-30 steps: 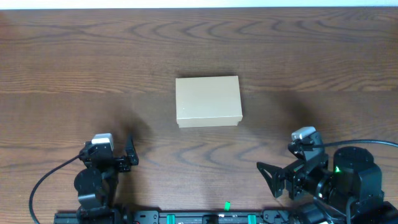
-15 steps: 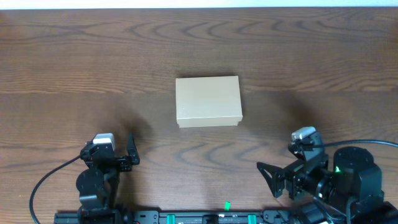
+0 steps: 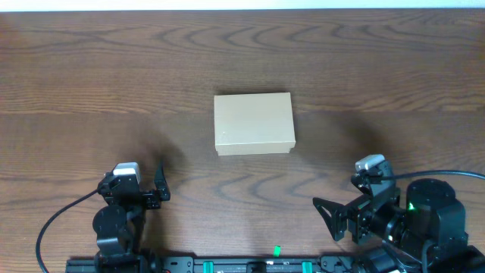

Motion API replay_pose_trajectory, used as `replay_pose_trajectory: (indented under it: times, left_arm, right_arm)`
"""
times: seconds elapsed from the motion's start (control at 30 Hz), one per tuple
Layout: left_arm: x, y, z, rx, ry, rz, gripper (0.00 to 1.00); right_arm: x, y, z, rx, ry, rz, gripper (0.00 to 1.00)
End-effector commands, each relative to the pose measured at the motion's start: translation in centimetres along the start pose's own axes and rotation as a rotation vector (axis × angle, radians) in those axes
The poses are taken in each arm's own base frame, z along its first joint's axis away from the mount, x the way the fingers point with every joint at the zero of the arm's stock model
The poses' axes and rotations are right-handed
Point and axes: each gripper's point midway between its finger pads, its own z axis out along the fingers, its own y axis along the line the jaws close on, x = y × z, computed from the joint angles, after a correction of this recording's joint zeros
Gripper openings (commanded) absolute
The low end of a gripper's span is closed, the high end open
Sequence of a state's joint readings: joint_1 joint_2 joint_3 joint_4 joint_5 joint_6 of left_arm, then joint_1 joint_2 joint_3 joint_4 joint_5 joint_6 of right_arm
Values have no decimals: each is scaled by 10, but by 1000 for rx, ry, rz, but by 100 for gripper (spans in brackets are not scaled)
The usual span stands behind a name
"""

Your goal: Pack container

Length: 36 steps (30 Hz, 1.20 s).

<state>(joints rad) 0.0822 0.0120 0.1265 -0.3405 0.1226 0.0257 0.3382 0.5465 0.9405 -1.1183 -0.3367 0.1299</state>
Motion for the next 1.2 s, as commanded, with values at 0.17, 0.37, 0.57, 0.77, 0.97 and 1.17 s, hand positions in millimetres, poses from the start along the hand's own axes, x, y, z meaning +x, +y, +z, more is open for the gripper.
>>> replay_pose_trajectory:
  times: [0.17, 0.37, 0.57, 0.77, 0.97, 1.17]
  left_arm:
    - [9, 3, 3, -19, 17, -6, 95]
    - [9, 3, 3, -19, 17, -6, 95]
    - [9, 3, 3, -19, 17, -6, 95]
    - [9, 3, 3, -19, 17, -6, 95]
    - [9, 3, 3, -19, 17, -6, 95]
    - [9, 3, 3, -19, 17, -6, 95]
  right_arm:
    - [-1, -9, -2, 59, -14, -73, 99]
    - [5, -39, 22, 175, -108, -235, 99]
    - [44, -67, 56, 219, -231, -198, 99]
    - [71, -91, 84, 262, -250, -107, 99]
    - [89, -99, 101, 265, -211, -99, 99]
    - [89, -99, 100, 266, -212, -99, 99]
